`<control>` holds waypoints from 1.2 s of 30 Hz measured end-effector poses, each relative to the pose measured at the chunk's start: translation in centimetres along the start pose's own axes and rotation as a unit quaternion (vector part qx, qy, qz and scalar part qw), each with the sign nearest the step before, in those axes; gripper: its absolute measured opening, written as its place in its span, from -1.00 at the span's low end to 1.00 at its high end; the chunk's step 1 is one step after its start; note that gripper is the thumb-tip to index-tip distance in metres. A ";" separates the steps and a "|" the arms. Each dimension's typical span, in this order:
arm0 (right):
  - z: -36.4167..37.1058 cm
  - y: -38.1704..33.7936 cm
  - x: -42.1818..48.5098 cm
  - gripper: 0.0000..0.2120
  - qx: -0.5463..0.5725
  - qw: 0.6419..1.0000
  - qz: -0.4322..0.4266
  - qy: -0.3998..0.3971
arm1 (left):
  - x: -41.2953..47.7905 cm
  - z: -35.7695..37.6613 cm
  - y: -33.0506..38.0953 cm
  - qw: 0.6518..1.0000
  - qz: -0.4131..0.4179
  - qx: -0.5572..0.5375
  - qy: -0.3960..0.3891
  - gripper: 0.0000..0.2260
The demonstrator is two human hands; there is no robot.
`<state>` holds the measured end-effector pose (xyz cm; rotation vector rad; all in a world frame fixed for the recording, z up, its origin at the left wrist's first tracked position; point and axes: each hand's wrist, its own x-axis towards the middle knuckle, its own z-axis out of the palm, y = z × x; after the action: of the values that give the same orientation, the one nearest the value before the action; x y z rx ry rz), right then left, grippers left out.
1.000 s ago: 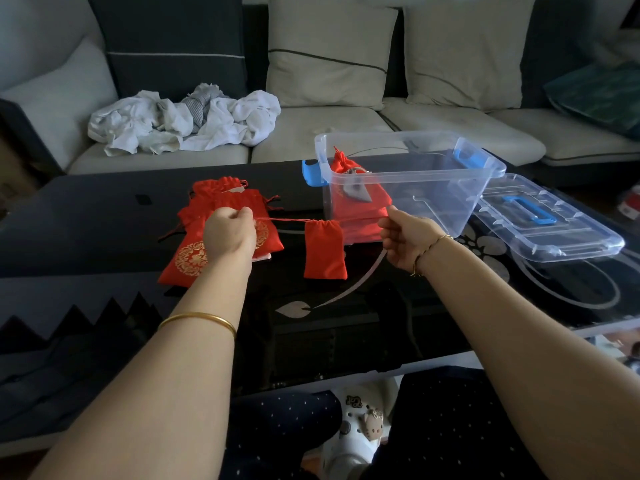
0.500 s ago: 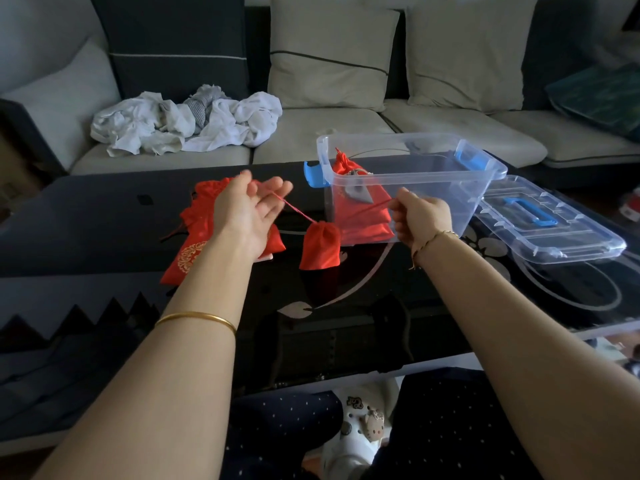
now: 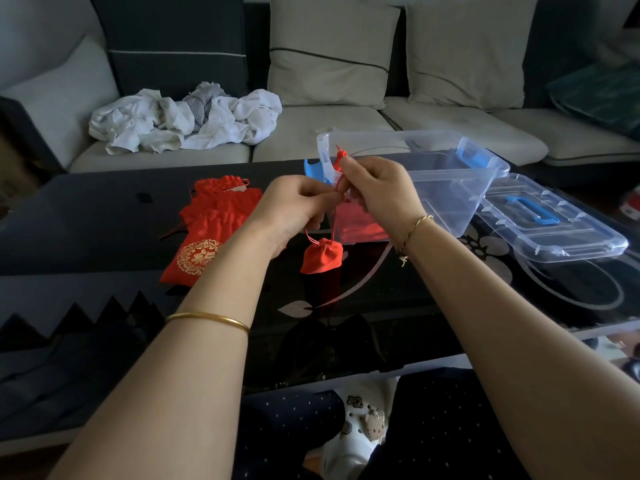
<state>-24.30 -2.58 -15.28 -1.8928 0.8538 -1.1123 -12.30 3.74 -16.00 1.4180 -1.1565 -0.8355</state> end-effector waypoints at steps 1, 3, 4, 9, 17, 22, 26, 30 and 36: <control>-0.1 0.0 0.0 -0.62 0.036 0.999 0.030 0.007 | 0.1 0.0 -0.1 1.000 -0.002 -0.002 0.003 -0.95; -0.3 0.3 0.0 -0.60 0.110 0.988 0.107 0.010 | 0.3 0.0 -0.2 1.000 -0.014 -0.017 0.005 -0.95; -0.4 0.6 -0.1 -0.60 0.113 0.984 0.136 -0.002 | 0.3 0.0 -0.2 0.999 -0.019 -0.027 0.005 -0.95; 0.1 1.4 -0.6 -0.64 0.079 0.975 0.180 -0.100 | 0.4 0.1 -0.3 0.998 -0.028 -0.051 0.004 -0.94; -0.3 1.4 -0.3 -0.66 0.171 0.943 0.247 -0.143 | 0.8 -0.2 -1.0 0.997 -0.015 -0.044 0.069 -0.91; -0.6 1.8 -0.8 -0.73 -0.003 0.919 0.282 -0.276 | 0.6 -0.3 -1.0 0.999 -0.020 -0.025 0.043 -0.86; 0.3 2.6 -0.2 -0.78 -0.005 0.982 0.165 -0.096 | 0.4 -0.3 -0.5 1.000 0.007 0.002 0.005 -0.81; 1.1 2.7 -0.3 -0.75 0.168 0.964 0.167 -0.119 | 0.2 0.0 -0.6 0.984 0.109 0.143 -0.005 -0.80; 0.7 2.8 -0.6 -0.78 0.222 0.931 0.226 -0.183 | 0.3 0.3 -1.4 0.943 0.205 0.247 0.088 -0.77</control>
<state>-24.36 -3.20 -18.18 -1.3695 0.7014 -0.5781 -12.26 3.26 -17.36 1.5302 -1.5164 -0.1201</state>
